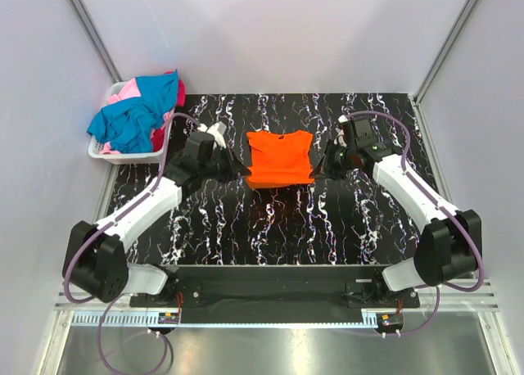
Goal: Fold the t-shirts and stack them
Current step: Fold the tshirt
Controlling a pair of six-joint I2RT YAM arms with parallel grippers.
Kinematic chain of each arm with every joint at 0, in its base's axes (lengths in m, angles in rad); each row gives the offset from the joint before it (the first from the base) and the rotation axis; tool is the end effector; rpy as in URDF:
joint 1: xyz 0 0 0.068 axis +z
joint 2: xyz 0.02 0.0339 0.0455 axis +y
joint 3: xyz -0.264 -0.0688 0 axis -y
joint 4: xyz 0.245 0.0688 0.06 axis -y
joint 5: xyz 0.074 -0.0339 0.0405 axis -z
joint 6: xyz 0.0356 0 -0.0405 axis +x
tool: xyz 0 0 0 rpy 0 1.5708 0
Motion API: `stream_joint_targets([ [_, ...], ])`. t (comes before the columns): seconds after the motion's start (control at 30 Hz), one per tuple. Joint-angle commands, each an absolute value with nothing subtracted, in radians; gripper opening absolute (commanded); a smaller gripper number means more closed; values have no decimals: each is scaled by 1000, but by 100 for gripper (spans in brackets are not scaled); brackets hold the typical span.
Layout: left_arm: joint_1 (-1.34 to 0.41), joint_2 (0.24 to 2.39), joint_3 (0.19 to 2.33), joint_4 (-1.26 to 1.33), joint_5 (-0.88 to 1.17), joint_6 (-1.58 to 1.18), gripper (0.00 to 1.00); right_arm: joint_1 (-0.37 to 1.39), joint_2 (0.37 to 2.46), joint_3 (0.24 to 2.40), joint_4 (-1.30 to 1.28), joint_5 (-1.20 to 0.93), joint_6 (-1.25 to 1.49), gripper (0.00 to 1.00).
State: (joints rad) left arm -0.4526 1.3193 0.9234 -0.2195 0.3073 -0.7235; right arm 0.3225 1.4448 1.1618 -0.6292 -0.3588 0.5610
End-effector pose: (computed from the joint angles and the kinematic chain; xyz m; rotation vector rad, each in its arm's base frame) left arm 0.2575 -0.1372 0.2678 -0.1293 2.3304 -0.9679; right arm 0.2849 0.1084 0.2797 0.1483 2.5820 0.8003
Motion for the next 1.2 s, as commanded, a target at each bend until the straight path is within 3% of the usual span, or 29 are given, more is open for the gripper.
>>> stream_joint_targets([
  [0.0,-448,1365,1027,-181,258,-689,0,322,1446,1242,-634,-284,529,0],
  [0.67,-411,1792,1520,-383,126,-652,0,302,1880,1727,-640,-242,469,0],
  [1.07,-338,2057,1840,-446,181,-626,2,247,2178,2112,-699,-267,462,0],
  [1.1,-334,2078,1865,-452,186,-623,4,244,2239,2146,-718,-279,462,0],
  [1.17,-325,2155,1932,-457,199,-615,31,238,2298,2241,-724,-282,475,0],
])
